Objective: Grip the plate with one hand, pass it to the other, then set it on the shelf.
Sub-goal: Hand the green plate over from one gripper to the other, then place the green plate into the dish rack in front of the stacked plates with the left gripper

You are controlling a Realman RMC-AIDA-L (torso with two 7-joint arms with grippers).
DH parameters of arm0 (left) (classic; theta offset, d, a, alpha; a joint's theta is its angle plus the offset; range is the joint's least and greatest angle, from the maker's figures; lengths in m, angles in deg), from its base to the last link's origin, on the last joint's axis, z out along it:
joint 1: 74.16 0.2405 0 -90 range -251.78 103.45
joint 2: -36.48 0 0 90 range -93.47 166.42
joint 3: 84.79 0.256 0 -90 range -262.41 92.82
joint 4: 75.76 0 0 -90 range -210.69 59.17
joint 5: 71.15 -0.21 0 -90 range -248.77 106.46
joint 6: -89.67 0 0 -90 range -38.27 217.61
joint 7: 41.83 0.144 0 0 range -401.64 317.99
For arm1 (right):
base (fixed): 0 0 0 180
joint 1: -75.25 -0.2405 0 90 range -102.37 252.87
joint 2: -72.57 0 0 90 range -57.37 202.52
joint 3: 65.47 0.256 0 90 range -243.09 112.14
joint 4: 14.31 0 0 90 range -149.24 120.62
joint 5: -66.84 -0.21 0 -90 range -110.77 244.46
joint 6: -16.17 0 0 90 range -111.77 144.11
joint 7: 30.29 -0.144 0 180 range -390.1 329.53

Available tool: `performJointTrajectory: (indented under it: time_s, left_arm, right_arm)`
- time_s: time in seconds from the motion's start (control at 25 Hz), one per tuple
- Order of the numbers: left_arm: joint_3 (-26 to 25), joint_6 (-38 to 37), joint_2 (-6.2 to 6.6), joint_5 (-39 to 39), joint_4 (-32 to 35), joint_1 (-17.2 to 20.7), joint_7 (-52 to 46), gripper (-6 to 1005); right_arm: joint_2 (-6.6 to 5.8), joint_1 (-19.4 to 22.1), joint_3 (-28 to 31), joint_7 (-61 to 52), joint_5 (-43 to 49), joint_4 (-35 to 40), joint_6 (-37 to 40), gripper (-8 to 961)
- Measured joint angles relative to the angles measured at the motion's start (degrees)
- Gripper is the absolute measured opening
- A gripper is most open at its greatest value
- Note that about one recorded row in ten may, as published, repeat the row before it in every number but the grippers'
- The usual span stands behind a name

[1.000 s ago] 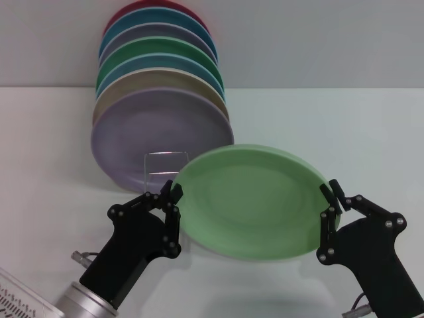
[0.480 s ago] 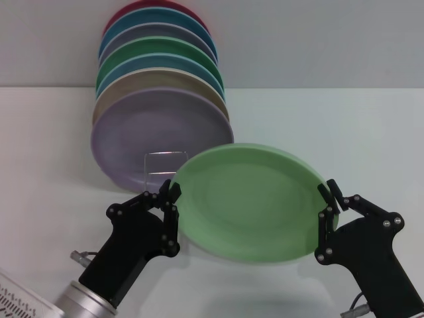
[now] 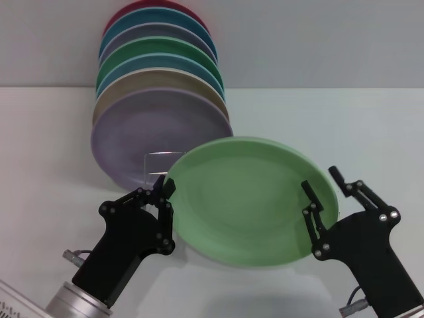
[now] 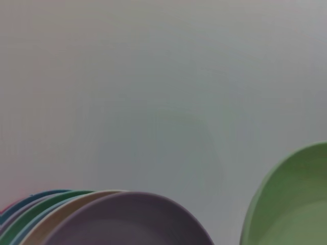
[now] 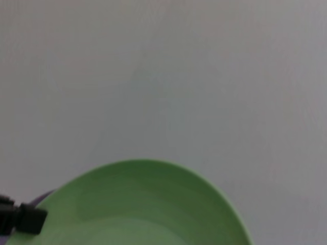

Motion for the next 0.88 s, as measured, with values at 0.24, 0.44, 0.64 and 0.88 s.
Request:
performJointTrajectory:
  time_s: [0.24,0.44,0.64,0.88]
  left_arm:
    - [-1.75,-0.63,0.02,0.12,0.12,0.56,1.79,32]
    - [-4.59,-4.92,0.24,0.15,0.26,1.28,1.97,33]
    - [-7.36,-12.86,0.49,0.1,1.92,1.48,1.99,33]
    - [-11.31,-17.66,0.56,-0.13,6.71,0.32,2.09,33]
  right_arm:
    - [-0.18,-0.01,-2.17,-5.47,1.71,1.86,7.2,326]
    - [-0.16,-0.3,-6.57,-6.37,1.83,3.25,11.73,378]
    - [0.04,-0.25,-7.13,-6.33,1.39,5.27,10.85,376]
    - [0.05,-0.54,-6.65,-6.53,-1.19,7.51,7.65,377]
